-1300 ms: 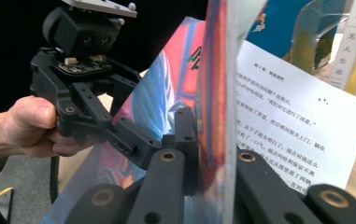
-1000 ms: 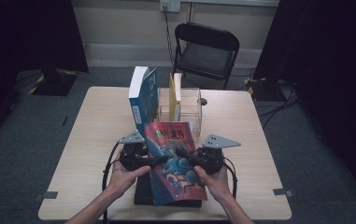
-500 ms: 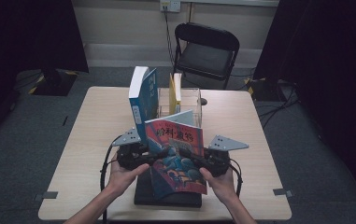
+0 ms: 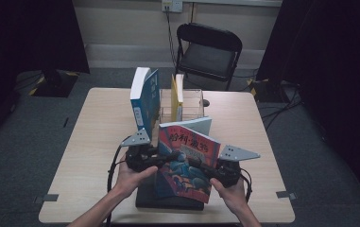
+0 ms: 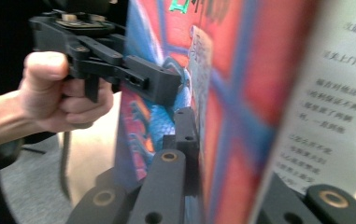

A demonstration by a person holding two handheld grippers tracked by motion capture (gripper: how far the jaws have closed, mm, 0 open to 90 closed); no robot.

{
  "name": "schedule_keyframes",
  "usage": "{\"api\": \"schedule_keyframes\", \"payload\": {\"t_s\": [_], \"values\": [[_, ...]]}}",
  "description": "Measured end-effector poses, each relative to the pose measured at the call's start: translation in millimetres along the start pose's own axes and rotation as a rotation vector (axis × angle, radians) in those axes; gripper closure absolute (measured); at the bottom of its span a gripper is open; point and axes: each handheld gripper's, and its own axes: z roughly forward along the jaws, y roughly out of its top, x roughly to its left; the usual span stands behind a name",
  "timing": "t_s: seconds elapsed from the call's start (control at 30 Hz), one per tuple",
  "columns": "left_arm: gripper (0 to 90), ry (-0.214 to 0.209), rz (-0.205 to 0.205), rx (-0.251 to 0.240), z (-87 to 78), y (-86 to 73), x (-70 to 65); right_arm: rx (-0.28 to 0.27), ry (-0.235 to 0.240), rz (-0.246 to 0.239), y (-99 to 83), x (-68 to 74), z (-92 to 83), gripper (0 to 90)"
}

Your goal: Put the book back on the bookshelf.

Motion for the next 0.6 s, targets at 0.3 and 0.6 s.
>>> {"api": "schedule_keyframes", "payload": {"t_s": [0.3, 0.6], "values": [[72.6, 0.033, 0.071, -0.068, -6.1, 13.1, 1.1, -0.044, -0.063, -0.062, 16.0, 1.3, 6.1, 87.6], [72.1, 0.041, 0.127, -0.068, -27.7, -8.0, -11.8, -0.025, 0.002, -0.033, 6.6, 11.7, 14.6, 82.0]]}}
